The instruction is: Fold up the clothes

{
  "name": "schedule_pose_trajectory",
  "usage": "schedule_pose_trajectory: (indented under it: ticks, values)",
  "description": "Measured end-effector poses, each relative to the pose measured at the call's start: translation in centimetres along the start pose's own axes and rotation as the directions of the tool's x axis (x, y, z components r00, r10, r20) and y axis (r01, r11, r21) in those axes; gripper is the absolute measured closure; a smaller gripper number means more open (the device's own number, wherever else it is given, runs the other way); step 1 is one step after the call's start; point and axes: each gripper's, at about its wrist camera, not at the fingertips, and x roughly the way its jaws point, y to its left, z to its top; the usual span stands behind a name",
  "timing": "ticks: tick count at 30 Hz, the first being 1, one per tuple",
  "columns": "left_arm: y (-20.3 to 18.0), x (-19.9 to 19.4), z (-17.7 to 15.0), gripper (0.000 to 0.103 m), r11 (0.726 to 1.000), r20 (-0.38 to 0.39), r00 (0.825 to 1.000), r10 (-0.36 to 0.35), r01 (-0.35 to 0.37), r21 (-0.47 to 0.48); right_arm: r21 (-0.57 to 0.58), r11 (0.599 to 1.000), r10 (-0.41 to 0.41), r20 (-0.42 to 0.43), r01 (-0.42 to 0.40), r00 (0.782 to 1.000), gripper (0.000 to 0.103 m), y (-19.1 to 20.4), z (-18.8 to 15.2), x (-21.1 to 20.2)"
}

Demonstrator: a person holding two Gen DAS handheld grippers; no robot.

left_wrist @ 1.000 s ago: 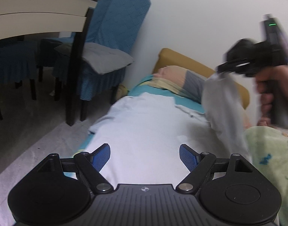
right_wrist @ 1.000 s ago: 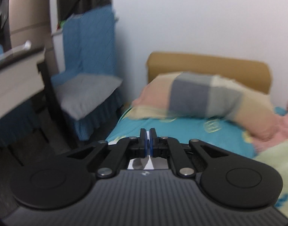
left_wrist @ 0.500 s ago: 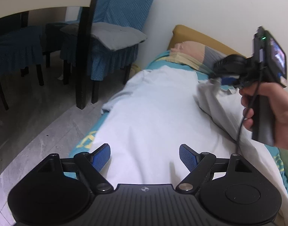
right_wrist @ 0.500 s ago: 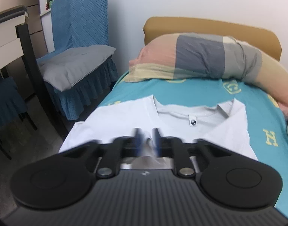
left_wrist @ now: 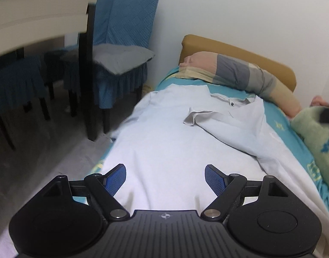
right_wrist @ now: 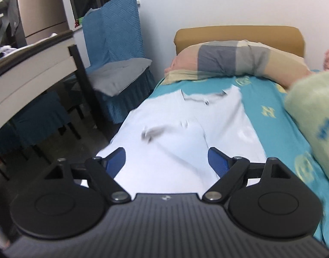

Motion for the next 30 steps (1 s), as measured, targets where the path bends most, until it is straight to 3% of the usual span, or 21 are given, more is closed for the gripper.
schedule_pose_trajectory:
  ticks: [5,10,18,30]
  values:
    - [-1.6,-5.1,0.1,0.019,0.997,0.037,0.998,-0.059,0.057,0.043,0.064,0.998,-0.026,0.031,0.024,0.999,0.018,-1.3,-4.0,-8.5]
    - [-4.4,-9.0,-2.1,0.018,0.984,0.042,0.997,-0.07,0.062,0.167,0.093,0.994,-0.056,0.051,0.051,0.997,0.018,-2.7,-7.3,-13.3]
    - [-7.5,-11.1,-4.6,0.017,0.964,0.012,0.999,-0.051,0.046,0.262,0.188,0.981,-0.064,0.085,0.047,0.994,0.018,-5.8,-8.6,-16.2]
    - [-9.8,-9.9,-6.7,0.015,0.94,-0.068,0.996,-0.066,0.084,0.33,0.389,0.919,-0.07,0.003,0.063,0.998,0.018,-11.5,-9.9,-15.6]
